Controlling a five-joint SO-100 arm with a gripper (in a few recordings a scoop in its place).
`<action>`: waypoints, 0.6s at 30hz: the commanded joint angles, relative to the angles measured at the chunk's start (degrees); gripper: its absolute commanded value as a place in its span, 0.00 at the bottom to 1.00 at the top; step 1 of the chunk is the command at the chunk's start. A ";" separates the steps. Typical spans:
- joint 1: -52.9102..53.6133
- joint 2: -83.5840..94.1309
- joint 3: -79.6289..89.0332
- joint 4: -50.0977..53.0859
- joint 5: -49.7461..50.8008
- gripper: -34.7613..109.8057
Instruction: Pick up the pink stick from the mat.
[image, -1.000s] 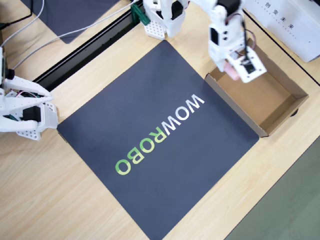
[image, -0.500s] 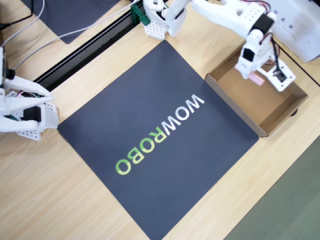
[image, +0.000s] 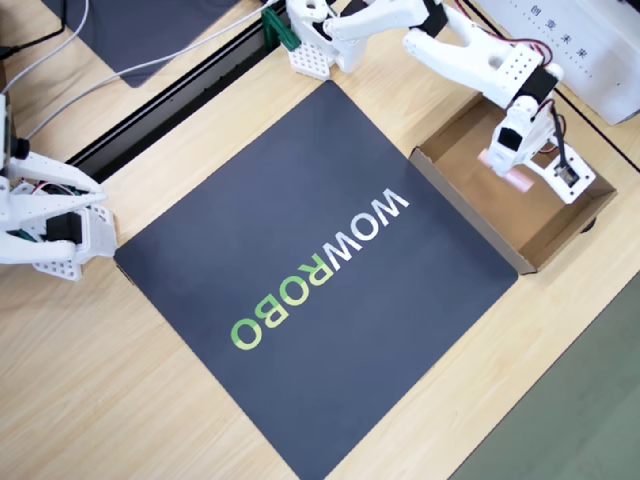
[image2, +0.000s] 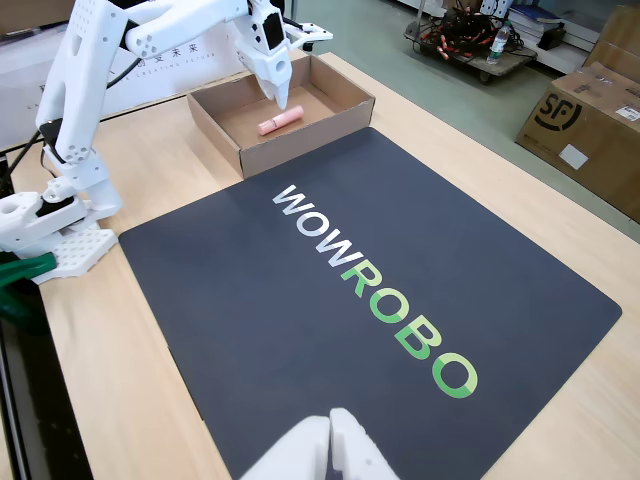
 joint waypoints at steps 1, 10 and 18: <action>-0.97 1.32 -2.46 0.00 0.00 0.54; 0.18 1.58 -2.46 0.44 0.18 0.58; 0.09 1.23 -2.37 0.53 0.44 0.32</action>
